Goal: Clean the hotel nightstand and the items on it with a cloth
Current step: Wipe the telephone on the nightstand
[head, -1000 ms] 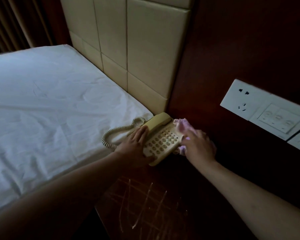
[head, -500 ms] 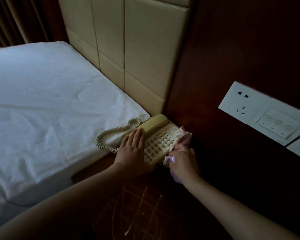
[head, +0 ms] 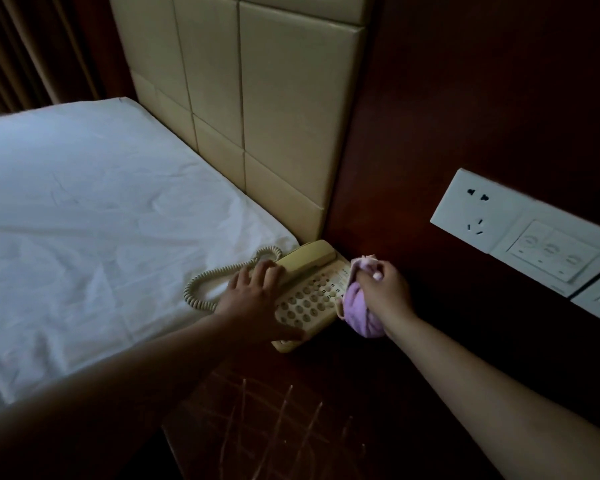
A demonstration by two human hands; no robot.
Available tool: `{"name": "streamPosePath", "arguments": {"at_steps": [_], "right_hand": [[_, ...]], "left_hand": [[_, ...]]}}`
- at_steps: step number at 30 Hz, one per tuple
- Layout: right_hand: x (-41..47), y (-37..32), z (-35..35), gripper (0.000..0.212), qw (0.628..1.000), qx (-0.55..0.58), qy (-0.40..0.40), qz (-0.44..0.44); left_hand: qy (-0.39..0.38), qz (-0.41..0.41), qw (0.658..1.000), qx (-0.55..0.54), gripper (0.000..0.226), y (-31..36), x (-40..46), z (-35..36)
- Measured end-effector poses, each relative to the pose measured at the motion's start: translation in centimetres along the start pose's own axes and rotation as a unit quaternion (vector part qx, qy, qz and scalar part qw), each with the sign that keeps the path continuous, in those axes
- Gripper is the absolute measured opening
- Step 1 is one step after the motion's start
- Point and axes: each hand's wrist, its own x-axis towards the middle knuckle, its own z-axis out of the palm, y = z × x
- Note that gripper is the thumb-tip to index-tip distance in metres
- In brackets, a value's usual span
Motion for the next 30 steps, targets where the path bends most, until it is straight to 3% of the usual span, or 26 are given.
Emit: {"name": "streamPosePath", "arguments": {"at_steps": [4,7,14,21,26,30], "right_hand": [[2.7,-1.8,0.7,0.029,0.994,-0.069,-0.069,0.048],[3.4,-2.0,-0.4,0.024,0.989,-0.042,-0.114,0.089],[2.0,-1.4,-3.0,0.014,0.975,-0.053,-0.199,0.08],[5.5,-5.7,1.8,0.045,0.98,-0.096,-0.174,0.015],[7.6,-9.8,3.8,0.027,0.971,-0.087,-0.217,0.051],[5.6,-7.4,1.7,0.025,0.96,-0.087,-0.248,0.098]], "left_hand": [[-0.025,-0.018,0.999,-0.021,0.135,0.5,0.8,0.1],[-0.019,-0.024,0.998,-0.049,0.13,0.6,0.2,0.5],[-0.032,0.024,0.999,-0.032,0.129,-0.2,-1.9,-0.4],[-0.039,0.025,0.999,-0.006,0.13,0.1,-1.7,-0.1],[-0.031,0.025,0.999,0.001,0.128,-0.4,-1.4,0.4],[-0.026,0.019,0.999,0.013,0.129,-0.7,-1.3,0.9]]}}
